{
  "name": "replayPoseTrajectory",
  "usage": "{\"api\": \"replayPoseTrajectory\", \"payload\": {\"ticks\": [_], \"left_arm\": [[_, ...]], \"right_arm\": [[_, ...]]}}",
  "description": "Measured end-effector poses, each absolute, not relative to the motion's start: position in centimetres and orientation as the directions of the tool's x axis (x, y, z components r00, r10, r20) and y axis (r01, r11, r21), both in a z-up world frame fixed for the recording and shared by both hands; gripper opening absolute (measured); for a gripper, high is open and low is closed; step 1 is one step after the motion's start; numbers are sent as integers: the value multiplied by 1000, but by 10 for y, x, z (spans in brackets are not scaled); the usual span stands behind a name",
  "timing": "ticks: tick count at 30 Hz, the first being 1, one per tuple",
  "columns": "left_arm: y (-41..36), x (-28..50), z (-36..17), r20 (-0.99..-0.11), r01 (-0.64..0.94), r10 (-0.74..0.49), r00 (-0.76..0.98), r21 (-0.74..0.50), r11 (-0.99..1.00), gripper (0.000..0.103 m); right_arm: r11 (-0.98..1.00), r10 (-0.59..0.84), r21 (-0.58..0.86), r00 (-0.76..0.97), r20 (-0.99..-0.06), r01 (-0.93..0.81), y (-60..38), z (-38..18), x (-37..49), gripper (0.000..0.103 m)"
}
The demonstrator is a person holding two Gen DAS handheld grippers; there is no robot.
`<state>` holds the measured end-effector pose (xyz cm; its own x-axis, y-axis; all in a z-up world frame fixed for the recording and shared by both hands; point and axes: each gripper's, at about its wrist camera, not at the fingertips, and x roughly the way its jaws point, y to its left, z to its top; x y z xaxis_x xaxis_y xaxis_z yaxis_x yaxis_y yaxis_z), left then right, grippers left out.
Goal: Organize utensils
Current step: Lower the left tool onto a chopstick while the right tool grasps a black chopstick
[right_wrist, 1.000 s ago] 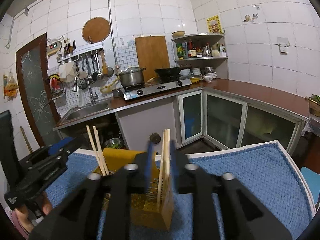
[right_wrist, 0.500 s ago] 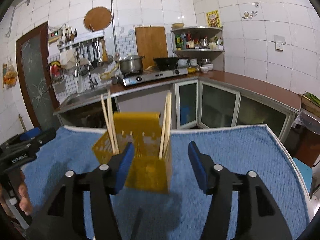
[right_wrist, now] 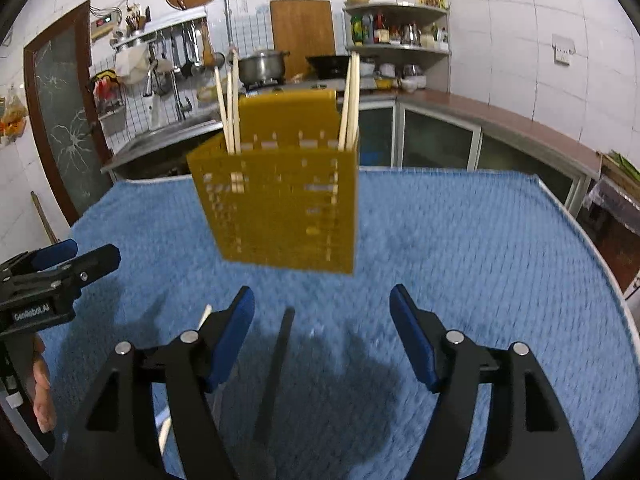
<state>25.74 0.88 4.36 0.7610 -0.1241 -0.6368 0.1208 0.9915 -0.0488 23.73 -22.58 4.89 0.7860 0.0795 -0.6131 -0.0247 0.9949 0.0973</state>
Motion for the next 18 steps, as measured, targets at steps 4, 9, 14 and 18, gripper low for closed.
{"api": "replayPoseTrajectory", "payload": {"ticks": [4, 9, 14, 18], "left_arm": [[1, 254, 26, -670, 141, -130, 730, -38, 989, 97], [-9, 255, 7, -714, 151, -136, 686, -43, 988, 96], [-18, 264, -9, -769, 141, -131, 626, -54, 989, 95], [-23, 269, -14, -785, 140, -154, 599, -86, 986, 86]], "right_arm": [[995, 70, 101, 762, -644, -7, -226, 33, 237, 69], [995, 49, 100, 739, -672, 24, -233, 18, 238, 69], [994, 35, 100, 722, -691, 48, -241, 7, 240, 69], [994, 19, 91, 713, -701, 63, -244, 3, 243, 69]]}}
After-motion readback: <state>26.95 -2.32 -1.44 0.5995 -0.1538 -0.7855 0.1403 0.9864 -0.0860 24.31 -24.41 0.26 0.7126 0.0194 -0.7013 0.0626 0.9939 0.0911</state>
